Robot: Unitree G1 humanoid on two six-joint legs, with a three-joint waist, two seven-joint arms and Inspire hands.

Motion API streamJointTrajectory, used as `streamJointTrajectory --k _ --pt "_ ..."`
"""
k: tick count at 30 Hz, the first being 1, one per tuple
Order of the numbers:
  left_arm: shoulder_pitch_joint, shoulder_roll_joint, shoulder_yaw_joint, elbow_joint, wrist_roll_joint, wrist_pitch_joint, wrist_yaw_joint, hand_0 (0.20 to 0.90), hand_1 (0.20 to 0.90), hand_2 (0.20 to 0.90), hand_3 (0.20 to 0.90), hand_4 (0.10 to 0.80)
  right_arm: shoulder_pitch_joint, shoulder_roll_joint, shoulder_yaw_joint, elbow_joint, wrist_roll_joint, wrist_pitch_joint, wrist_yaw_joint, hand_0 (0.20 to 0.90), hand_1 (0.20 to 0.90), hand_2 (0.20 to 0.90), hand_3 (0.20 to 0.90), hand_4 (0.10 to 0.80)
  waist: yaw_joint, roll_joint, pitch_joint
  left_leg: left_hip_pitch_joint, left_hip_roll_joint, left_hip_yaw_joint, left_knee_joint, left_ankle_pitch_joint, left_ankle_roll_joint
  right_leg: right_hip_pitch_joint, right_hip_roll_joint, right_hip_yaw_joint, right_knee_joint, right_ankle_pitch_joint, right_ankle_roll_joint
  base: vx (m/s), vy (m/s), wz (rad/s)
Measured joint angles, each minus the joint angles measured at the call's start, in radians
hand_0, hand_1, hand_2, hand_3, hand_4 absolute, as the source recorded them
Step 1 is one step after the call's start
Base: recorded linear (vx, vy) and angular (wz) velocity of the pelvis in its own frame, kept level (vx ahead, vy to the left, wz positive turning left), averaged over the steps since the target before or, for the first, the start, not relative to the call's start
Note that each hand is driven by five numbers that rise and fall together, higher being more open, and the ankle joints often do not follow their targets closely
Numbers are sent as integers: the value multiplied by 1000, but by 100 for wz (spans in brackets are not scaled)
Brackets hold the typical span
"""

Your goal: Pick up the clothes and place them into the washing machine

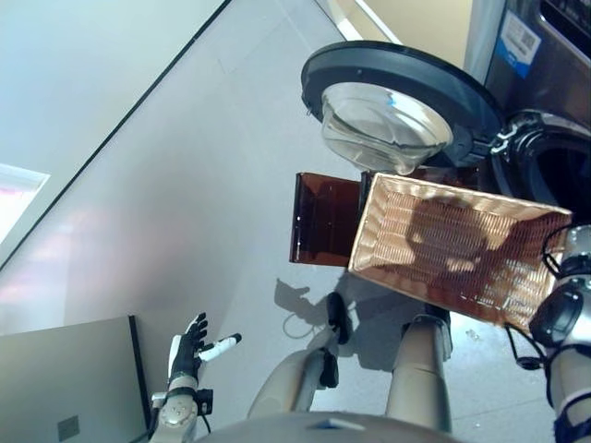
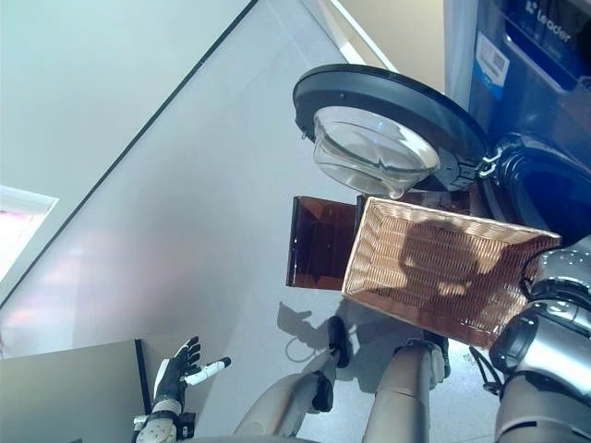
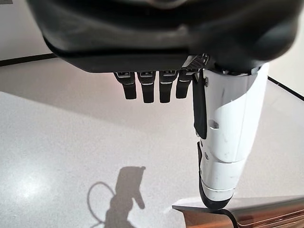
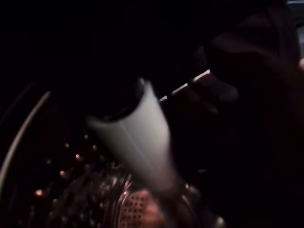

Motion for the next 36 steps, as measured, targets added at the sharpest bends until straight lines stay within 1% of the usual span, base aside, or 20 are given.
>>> streamJointTrajectory --k 5,12,13,14,30,36 --pt "0 1 -31 0 1 0 0 900 900 900 900 800 -1 -6 1 0 0 0 -1 200 200 200 200 300 3 2 -2 1 -5 3 0 -1 2 -2 -3 5 1 1 2 0 0 0" --pt "0 1 -32 -1 2 0 0 900 900 900 900 800 -6 -23 4 0 -2 1 -2 200 200 200 200 300 4 8 -6 1 -16 15 0 -8 11 -5 -13 17 -2 0 10 4 -2 -1" --pt "0 1 -32 -1 2 0 0 900 900 900 900 800 -6 -25 7 2 -2 1 -2 335 335 335 335 396 4 8 -7 1 -17 16 0 -8 12 -5 -13 18 -4 1 11 0 0 0" --pt "-1 1 -32 -1 2 0 0 900 900 900 900 800 -7 -31 11 16 -2 1 -1 900 900 900 900 800 4 8 -7 0 -17 16 0 -8 13 -4 -13 17 -5 1 11 0 0 0" --pt "-9 1 -32 0 8 0 0 900 900 900 900 800 -5 -29 14 22 -12 4 21 900 900 900 900 800 4 7 -6 1 -16 16 0 -8 13 -2 -13 16 -6 1 12 0 0 0" --pt "-14 0 -31 20 8 0 0 900 900 900 900 800 56 9 80 11 -100 20 21 900 900 900 900 800 -4 -2 -13 12 -14 18 3 -8 13 7 -9 17 -6 2 11 -4 -1 -2"
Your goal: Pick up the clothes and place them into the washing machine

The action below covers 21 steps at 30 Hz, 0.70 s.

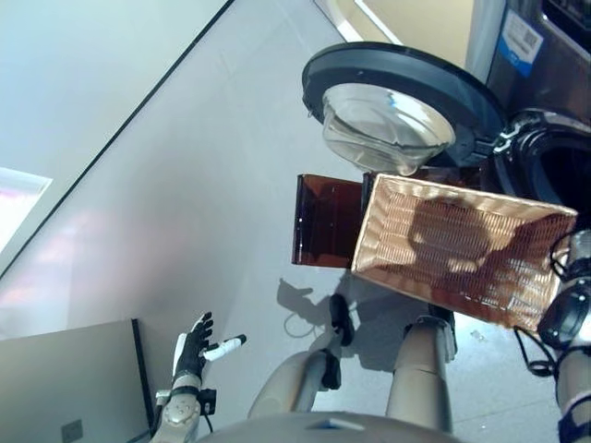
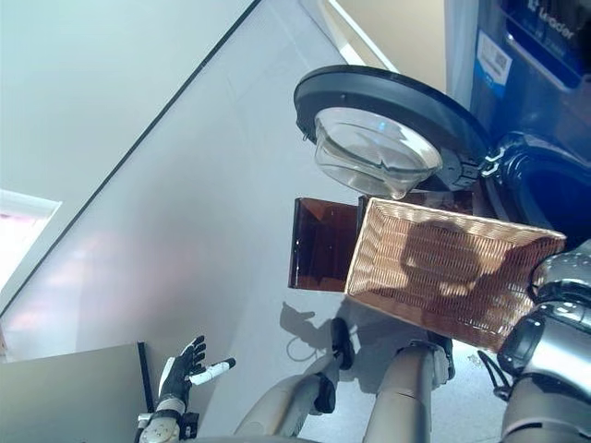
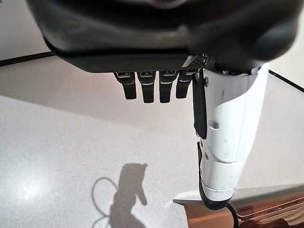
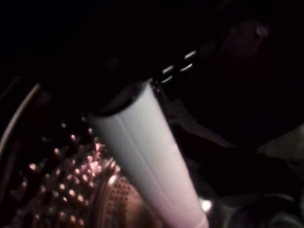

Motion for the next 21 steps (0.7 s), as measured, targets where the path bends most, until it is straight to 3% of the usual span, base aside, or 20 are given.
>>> streamJointTrajectory --k 9,15,18,21 --pt "2 0 9 14 0 6 0 900 900 900 900 800 159 94 31 -28 -61 86 19 900 900 900 900 800 -1 -41 -46 27 15 1 -1 -4 1 29 15 -5 -6 -2 -7 0 0 0" --pt "10 -1 19 33 -2 6 -10 900 900 900 900 800 272 229 51 -28 -73 86 90 900 900 900 900 800 -4 -76 -84 58 25 3 0 -11 -7 64 21 -11 -20 -4 -11 5 1 1" --pt "11 -2 20 37 -2 9 -24 900 900 900 900 800 322 283 81 -28 -74 88 122 900 900 900 900 800 -5 -83 -89 64 26 -1 0 -18 0 83 20 -16 -36 2 0 19 -1 3" --pt "24 -3 42 44 -2 9 -26 900 900 900 900 800 367 343 88 -26 -74 109 136 900 900 900 900 800 -4 -90 -95 87 31 -6 -1 -22 3 122 17 -30 -63 7 -5 47 -9 2"
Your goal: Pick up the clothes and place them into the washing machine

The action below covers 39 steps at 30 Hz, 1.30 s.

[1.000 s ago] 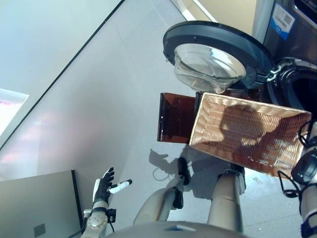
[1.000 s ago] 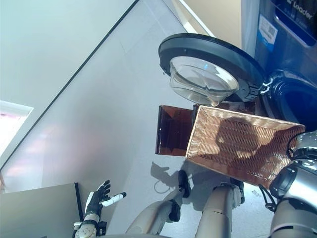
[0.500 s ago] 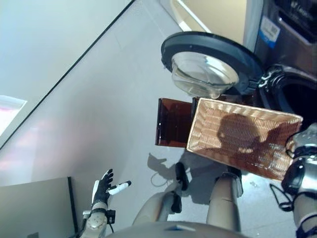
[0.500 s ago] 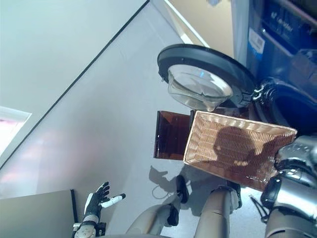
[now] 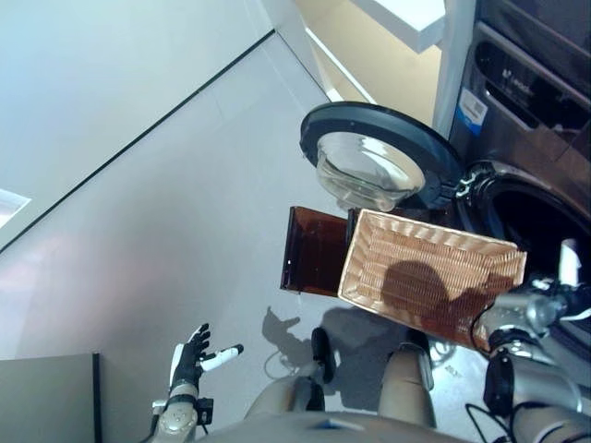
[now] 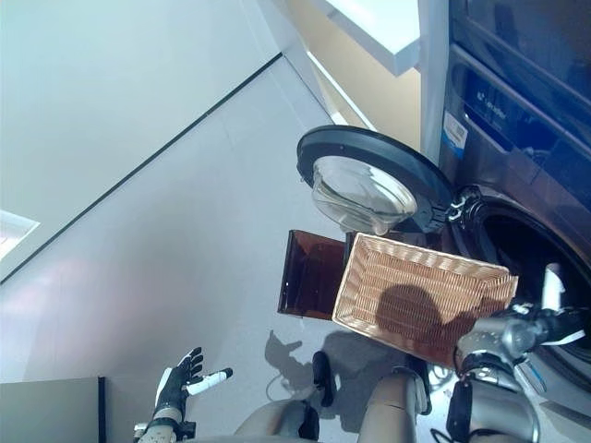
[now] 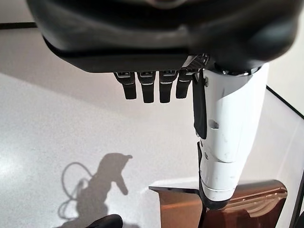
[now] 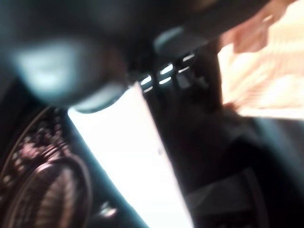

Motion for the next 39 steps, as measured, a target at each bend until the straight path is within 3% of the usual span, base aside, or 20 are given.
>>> streamJointTrajectory --k 6,14,21,26,39 --pt "26 0 51 6 -3 13 -4 900 900 900 900 800 57 62 39 11 0 8 21 900 900 900 900 800 3 -15 -11 32 8 -24 0 -2 1 70 -1 -30 -51 23 1 43 -24 3" --pt "43 6 95 21 -8 11 -7 900 900 900 900 800 123 131 177 -1 -109 47 67 900 900 900 900 800 2 -86 -25 92 23 -25 -2 -16 4 167 0 -54 -121 32 6 41 -35 -1" --pt "56 8 131 42 -8 12 -8 900 900 900 900 800 189 174 220 2 -211 89 82 900 900 900 900 800 -2 -144 -41 143 37 -24 -23 -27 9 238 10 -57 -192 58 4 65 -34 -9" --pt "62 10 138 42 -15 12 -14 900 900 900 900 800 233 175 267 1 -325 119 84 900 900 900 900 800 -24 -168 -54 184 38 -21 -35 -31 12 300 10 -57 -251 76 16 52 -34 -10" --pt "39 14 164 115 -47 15 -21 900 900 900 900 800 347 200 364 43 -695 204 79 900 900 900 900 800 -45 -241 -80 336 40 6 -54 -66 17 469 15 -51 -350 92 16 28 -23 -9"
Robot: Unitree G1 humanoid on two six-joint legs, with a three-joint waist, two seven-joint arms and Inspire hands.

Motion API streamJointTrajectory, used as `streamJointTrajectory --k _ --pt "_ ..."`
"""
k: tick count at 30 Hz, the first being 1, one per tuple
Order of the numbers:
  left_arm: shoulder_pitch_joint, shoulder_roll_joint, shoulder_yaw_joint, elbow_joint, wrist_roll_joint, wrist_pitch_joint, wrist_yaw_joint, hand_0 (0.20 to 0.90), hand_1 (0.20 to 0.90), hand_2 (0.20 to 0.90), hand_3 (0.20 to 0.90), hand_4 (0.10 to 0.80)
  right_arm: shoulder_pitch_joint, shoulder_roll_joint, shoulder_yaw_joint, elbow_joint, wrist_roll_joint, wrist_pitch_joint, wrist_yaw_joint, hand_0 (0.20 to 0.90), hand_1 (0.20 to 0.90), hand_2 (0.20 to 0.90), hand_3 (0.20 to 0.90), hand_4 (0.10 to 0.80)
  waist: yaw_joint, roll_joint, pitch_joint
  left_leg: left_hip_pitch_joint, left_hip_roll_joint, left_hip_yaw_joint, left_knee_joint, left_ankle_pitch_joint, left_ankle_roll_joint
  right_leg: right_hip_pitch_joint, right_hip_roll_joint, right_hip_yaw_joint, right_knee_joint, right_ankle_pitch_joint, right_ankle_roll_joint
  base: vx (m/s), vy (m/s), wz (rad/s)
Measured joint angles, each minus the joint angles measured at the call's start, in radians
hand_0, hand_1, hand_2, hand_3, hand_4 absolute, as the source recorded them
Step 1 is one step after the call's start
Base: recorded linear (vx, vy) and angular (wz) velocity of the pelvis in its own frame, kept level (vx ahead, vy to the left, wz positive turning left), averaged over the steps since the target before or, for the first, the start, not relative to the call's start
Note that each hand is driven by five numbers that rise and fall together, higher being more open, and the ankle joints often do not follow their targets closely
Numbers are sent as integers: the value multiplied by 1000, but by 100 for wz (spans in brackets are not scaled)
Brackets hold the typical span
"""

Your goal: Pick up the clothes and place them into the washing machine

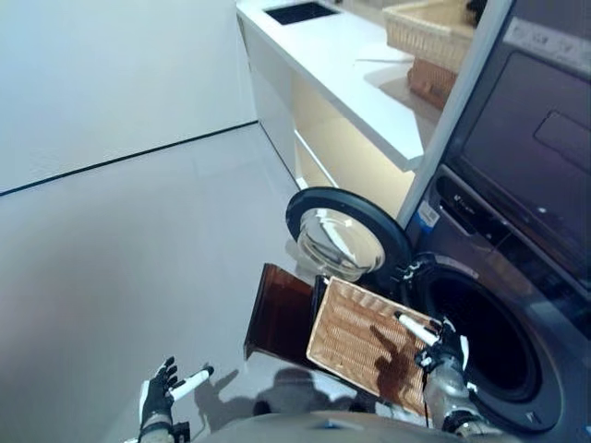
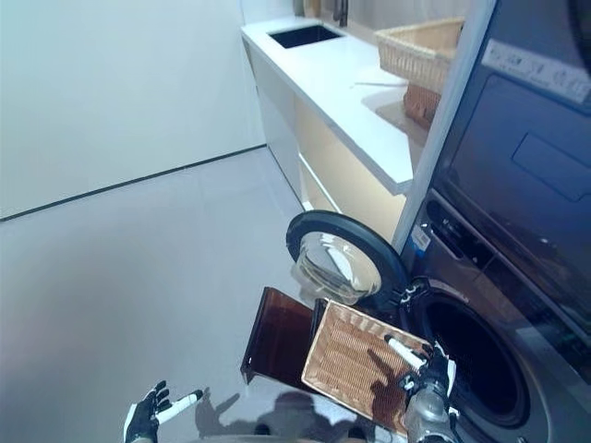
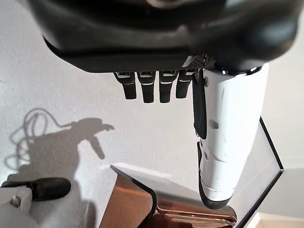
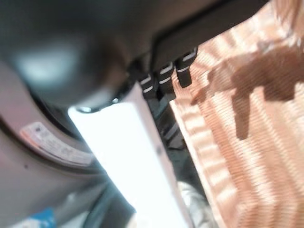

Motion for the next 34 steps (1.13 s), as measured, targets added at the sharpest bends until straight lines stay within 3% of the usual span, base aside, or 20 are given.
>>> streamJointTrajectory --k 17,18,19,20,21,22,23,24,25,26,27,28,29,30,31,32,33,34 --pt "11 -1 1 11 -43 18 -62 900 900 900 900 800 78 58 9 29 96 12 92 900 900 900 900 800 -7 -31 -34 84 5 5 -5 -18 10 142 0 -4 -132 63 6 -5 -2 -1" --pt "6 -2 12 3 19 76 -65 900 900 900 900 800 81 72 -12 31 -1 65 105 900 900 900 900 800 -50 -72 -47 -83 -24 -27 306 -143 12 121 -37 -2 -114 48 12 -30 -2 3" --pt "-28 -10 13 -17 128 183 -69 900 900 900 900 800 84 52 -10 25 -218 145 154 900 900 900 900 800 -72 -100 -48 -344 -104 -95 843 -448 37 108 -64 53 -122 66 28 -24 -1 4" --pt "-28 0 27 -37 197 235 -159 900 900 900 900 800 76 34 1 20 -431 229 254 900 900 900 900 800 -56 -120 -29 -532 -177 -82 1278 -865 75 63 -80 115 -93 60 45 -18 -3 5" --pt "-12 6 39 -33 191 236 -195 900 900 900 900 800 76 39 17 6 -494 266 295 900 900 900 900 800 -59 -130 -8 -533 -214 -57 1244 -915 12 61 -88 105 -97 65 58 -12 -5 5" --pt "17 -3 51 -33 124 239 -189 900 900 900 900 800 89 41 25 3 -538 275 329 900 900 900 900 800 -53 -104 11 -454 -204 -45 999 -765 130 61 -95 -73 -121 88 71 -11 -5 5" --pt "66 -21 21 -29 172 277 -166 900 900 900 900 800 97 33 25 -3 -557 284 344 900 900 900 900 800 -35 29 -9 -358 -128 -142 736 -476 297 -71 -37 -175 145 -75 71 -11 -3 3" --pt "76 0 -5 -9 237 401 -215 900 900 900 900 800 104 72 -24 -25 -493 278 320 900 900 900 900 800 -51 42 -3 -415 -124 -155 800 -385 205 -305 -42 -122 644 -347 -10 0 0 0" --pt "71 13 -7 -6 292 579 -262 900 900 900 900 800 131 103 -14 -41 -343 136 299 900 900 900 900 800 -85 27 6 -425 -127 -136 847 -406 207 -410 17 -53 901 -507 -161 0 0 0" --pt "64 13 -7 -8 306 637 -259 900 900 900 900 800 143 104 -3 -43 -342 101 308 900 900 900 900 800 -95 16 4 -419 -123 -120 843 -407 208 -429 37 -42 951 -524 -138 8 -2 -5" --pt "56 12 -6 -36 330 667 -236 900 900 900 900 800 161 103 11 -48 -342 70 309 900 900 900 900 800 -97 -9 -5 -416 -121 -99 813 -406 206 -443 64 -65 1019 -503 -90 2 0 -6" --pt "54 12 -4 -50 330 643 -222 900 900 900 900 800 167 102 12 -48 -343 81 309 900 900 900 900 800 -93 -16 -12 -417 -123 -93 794 -404 203 -441 75 -83 1037 -499 -104 0 1 -5" --pt "54 11 -5 -72 330 556 -208 900 900 900 900 800 168 91 14 -51 -371 143 309 900 900 900 900 800 -84 -36 -23 -419 -125 -80 750 -393 184 -405 104 -105 1006 -498 -103 0 0 0" --pt "58 13 -12 -81 381 499 -205 900 900 900 900 800 168 78 25 -58 -397 201 310 900 900 900 900 800 -76 -45 -30 -417 -129 -80 712 -356 123 -344 131 -126 904 -498 -103 0 0 0" --pt "64 15 -11 -83 405 494 -205 900 900 900 900 800 170 75 27 -64 -413 230 309 900 900 900 900 800 -70 -47 -30 -413 -132 -80 694 -335 88 -307 143 -135 844 -498 -103 0 0 0" --pt "72 19 -6 -85 389 498 -209 900 900 900 900 800 176 74 28 -73 -435 256 308 900 900 900 900 800 -66 -57 -26 -395 -150 -79 660 -325 72 -240 150 -140 734 -498 -104 0 0 0" --pt "85 26 -5 -88 385 500 -217 900 900 900 900 800 195 74 29 -76 -444 266 309 900 900 900 900 800 -65 -73 -15 -359 -178 -78 611 -303 38 -149 154 -129 597 -498 -105 0 0 0" --pt "96 29 -5 -91 385 502 -216 900 900 900 900 800 211 76 32 -78 -444 276 310 900 900 900 900 800 -65 -96 -4 -324 -202 -68 563 -266 -21 -72 148 -102 481 -474 -151 0 0 0"
